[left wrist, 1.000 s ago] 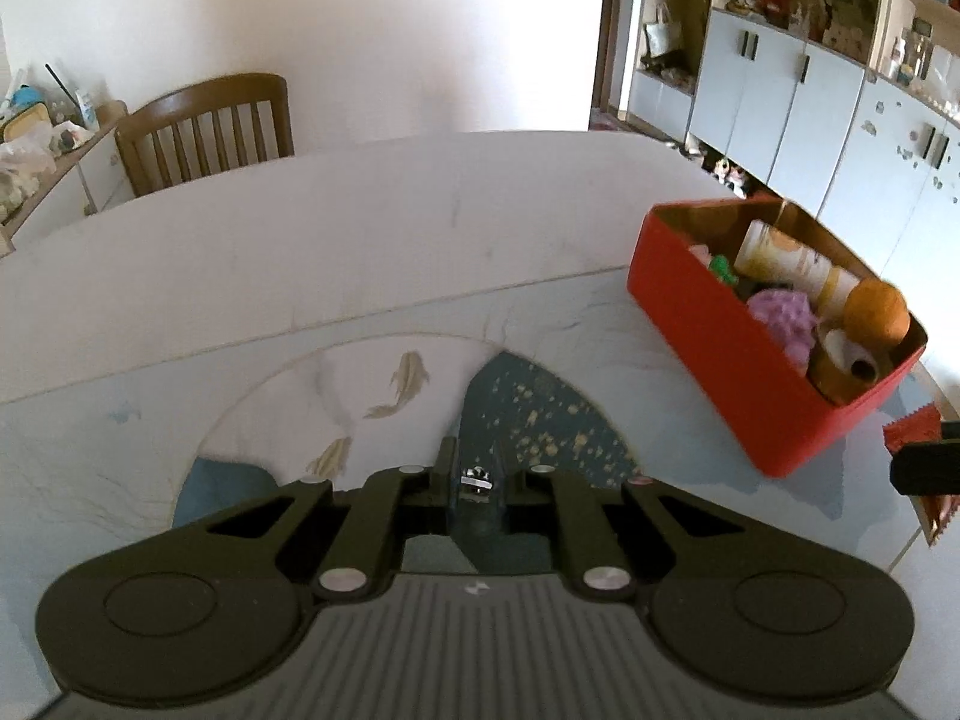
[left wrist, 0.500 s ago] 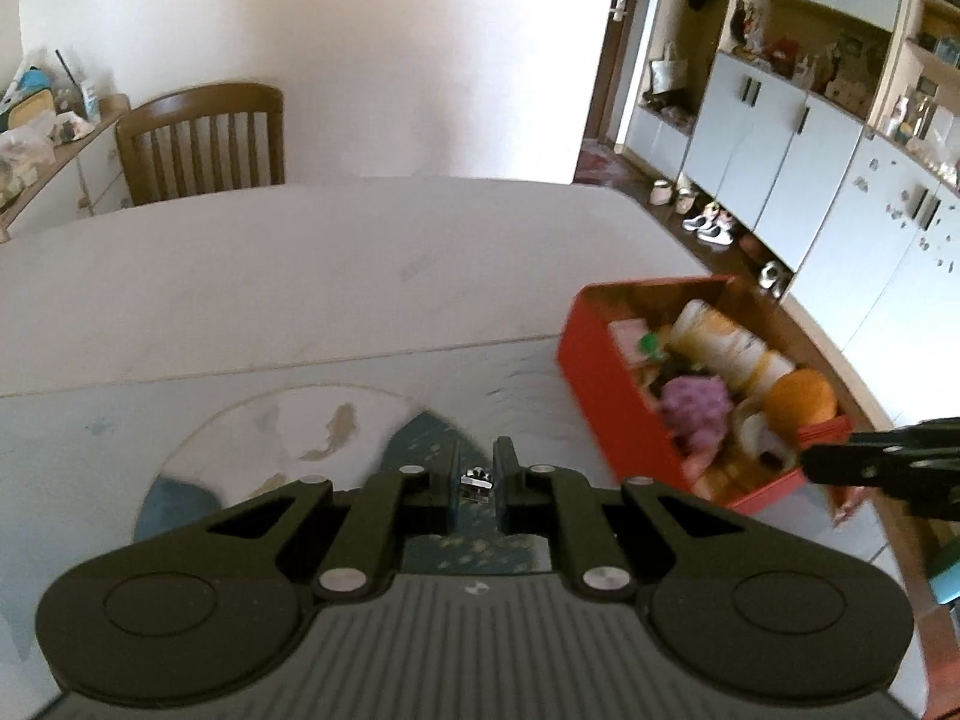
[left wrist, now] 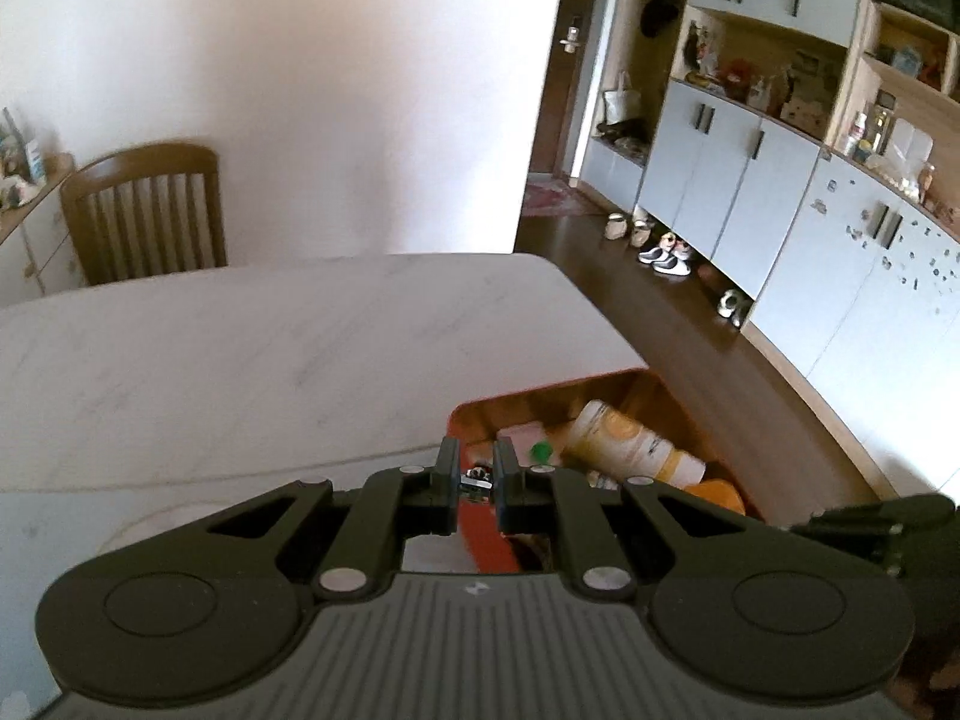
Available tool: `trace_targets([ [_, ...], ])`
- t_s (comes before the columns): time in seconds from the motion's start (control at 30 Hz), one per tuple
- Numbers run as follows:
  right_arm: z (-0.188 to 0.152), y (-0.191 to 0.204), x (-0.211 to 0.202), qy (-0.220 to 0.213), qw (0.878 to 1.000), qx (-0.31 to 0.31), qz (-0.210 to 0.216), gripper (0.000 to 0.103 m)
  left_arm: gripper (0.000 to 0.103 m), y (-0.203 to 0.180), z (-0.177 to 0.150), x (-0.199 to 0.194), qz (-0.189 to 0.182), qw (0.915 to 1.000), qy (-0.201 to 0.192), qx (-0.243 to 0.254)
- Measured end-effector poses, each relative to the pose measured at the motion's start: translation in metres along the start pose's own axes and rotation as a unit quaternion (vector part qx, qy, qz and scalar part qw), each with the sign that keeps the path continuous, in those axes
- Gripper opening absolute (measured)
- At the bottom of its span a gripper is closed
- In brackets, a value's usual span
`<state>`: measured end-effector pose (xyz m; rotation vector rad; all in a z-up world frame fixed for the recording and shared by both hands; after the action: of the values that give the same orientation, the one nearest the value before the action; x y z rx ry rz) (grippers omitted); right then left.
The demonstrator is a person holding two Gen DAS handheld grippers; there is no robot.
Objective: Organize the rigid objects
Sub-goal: 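Lift the packet and clipper with both tools and carry them over the red tin box, then lower the packet with the right tool while the left tool lowers the clipper, releasing both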
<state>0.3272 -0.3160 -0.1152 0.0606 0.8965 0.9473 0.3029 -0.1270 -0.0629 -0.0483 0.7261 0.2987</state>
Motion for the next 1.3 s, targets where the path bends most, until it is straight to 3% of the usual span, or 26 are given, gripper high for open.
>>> trace_targets([
  [0.43,-0.001,-0.007,0.031,0.049,0.998,-0.042,-0.003,0.020,0.010,-0.064,0.014,0.055,-0.031,0.9994,0.007,0.014],
  [0.8,0.005,-0.016,0.048,0.064,0.996,-0.060,-0.008,0.021,0.011,-0.066,0.000,0.104,-0.019,0.9985,0.052,-0.002],
  [1.3,-0.001,-0.022,0.048,0.069,0.995,-0.066,-0.007,0.030,0.011,-0.071,-0.023,0.119,-0.016,0.9947,0.100,0.012],
])
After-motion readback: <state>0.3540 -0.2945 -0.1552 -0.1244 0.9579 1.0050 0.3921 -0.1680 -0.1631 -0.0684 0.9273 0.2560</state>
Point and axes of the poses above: each gripper's, at about its wrist camera, not at the fingertips, and x roughly the way its jaws point, y to its left, z to its top, the point moved 3 cm from there along x, roughly the way its jaws point, and after that the axes turned 15 degrees about z, right-handed, at the moved point
